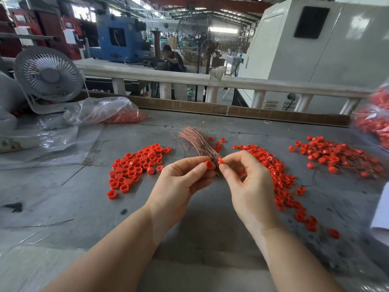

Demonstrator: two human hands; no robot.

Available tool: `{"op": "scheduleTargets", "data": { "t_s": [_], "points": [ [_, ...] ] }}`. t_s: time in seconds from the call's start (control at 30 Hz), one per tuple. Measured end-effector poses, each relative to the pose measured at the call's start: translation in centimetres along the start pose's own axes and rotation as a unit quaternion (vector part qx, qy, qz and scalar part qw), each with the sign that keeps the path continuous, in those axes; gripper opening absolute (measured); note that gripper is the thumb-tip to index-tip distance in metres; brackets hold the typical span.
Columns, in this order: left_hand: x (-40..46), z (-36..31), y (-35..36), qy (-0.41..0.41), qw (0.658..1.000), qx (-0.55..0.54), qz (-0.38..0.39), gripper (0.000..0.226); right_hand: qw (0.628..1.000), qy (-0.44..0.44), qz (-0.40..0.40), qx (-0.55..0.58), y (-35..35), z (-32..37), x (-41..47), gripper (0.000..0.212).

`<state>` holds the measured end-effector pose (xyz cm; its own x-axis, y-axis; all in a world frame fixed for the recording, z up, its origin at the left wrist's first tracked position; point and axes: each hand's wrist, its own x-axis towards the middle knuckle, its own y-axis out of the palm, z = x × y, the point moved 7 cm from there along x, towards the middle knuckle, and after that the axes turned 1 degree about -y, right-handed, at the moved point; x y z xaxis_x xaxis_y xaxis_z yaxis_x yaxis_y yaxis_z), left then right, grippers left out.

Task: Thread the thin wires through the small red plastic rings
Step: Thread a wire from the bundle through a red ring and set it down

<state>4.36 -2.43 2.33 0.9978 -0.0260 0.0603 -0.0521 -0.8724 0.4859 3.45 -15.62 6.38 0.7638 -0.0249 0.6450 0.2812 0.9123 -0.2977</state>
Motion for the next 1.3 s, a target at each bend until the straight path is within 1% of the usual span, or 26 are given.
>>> {"op": "scheduleTargets", "data": {
  "t_s": [0.07,0.13,0.23,0.5,0.67,0.8,0.97,1.1,1.3],
  "points": [
    [0.0,0.0,0.0,-0.013,0.999,-0.031,0.001,0.016,0.997,0.067,0.005,0.044,0.2,-0.9,0.1,0.023],
    [0.0,0.1,0.1,-0.026,0.998,-0.056,0.005,0.016,0.990,0.121,0.026,0.074,0.6,-1.6,-0.1,0.022],
    [0.0,0.2,0.2,-0.039,0.996,-0.078,0.015,0.017,0.984,0.152,0.043,0.086,1.0,-1.9,-0.4,0.021],
    [-0.1,0.4,0.6,-0.053,0.993,-0.095,0.042,0.020,0.982,0.152,0.063,0.089,1.5,-1.6,-0.6,0.017],
    [0.1,0.4,0.2,-0.050,0.992,-0.113,0.025,0.019,0.986,0.135,0.050,0.088,1.2,-1.5,-0.5,0.019],
    [0.1,0.3,0.0,-0.054,0.992,-0.114,0.024,0.019,0.989,0.119,0.055,0.071,1.2,-1.5,-0.4,0.019],
    [0.0,0.5,0.4,-0.066,0.994,-0.080,0.033,0.018,0.992,0.101,0.002,0.074,0.2,-1.5,0.0,0.025],
    [-0.1,0.6,0.4,-0.070,0.994,-0.082,0.031,0.017,0.997,0.071,-0.018,0.035,-0.3,-1.1,0.1,0.029],
    [-0.2,0.5,0.2,-0.073,0.993,-0.092,0.030,0.018,0.998,0.064,0.020,-0.005,0.5,-0.8,-0.2,0.027]
  ]
}}
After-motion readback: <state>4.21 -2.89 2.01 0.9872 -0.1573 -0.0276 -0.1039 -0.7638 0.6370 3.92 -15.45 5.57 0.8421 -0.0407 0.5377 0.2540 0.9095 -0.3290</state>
